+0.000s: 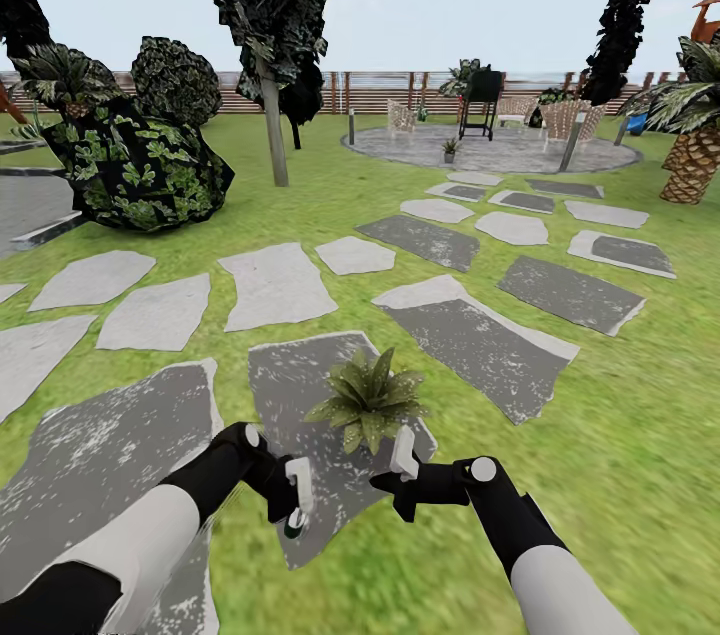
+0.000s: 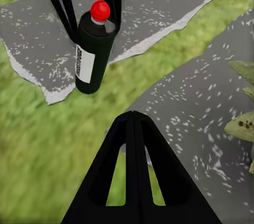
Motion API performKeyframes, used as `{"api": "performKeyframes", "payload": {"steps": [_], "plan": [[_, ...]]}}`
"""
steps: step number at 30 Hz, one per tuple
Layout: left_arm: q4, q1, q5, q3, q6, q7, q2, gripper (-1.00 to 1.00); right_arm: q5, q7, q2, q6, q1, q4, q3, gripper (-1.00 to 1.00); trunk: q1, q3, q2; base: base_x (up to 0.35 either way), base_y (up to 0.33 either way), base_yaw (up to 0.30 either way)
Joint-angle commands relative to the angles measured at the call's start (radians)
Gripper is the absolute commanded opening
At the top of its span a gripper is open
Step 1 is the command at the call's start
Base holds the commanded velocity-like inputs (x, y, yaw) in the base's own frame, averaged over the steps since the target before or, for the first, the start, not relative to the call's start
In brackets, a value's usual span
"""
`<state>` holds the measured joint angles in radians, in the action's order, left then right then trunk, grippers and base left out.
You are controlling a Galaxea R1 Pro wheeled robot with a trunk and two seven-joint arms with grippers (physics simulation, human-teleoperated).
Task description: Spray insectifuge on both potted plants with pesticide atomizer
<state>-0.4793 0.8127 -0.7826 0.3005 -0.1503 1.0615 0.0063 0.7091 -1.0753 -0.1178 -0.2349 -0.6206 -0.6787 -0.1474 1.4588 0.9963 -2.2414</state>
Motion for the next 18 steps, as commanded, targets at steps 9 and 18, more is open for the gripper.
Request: {"api": "performKeyframes", "payload": {"steps": [9,18], "plan": [[-0.002,-0.085,0.046,-0.076,-0.013,-0.201,0.022,-1.0,0.004,0.025,0.038,-0.012,0.005,0.014,-0.018,1.0,0.0,0.001,0.0,0.0,0.0,0.0],[-0.001,-0.258,0.357,-0.229,0.144,-0.743,0.007,-1.0,-0.044,0.504,0.116,-0.182,0.023,0.35,-0.213,1.0,0.0,0.001,0.0,0.0,0.0,0.0]]}}
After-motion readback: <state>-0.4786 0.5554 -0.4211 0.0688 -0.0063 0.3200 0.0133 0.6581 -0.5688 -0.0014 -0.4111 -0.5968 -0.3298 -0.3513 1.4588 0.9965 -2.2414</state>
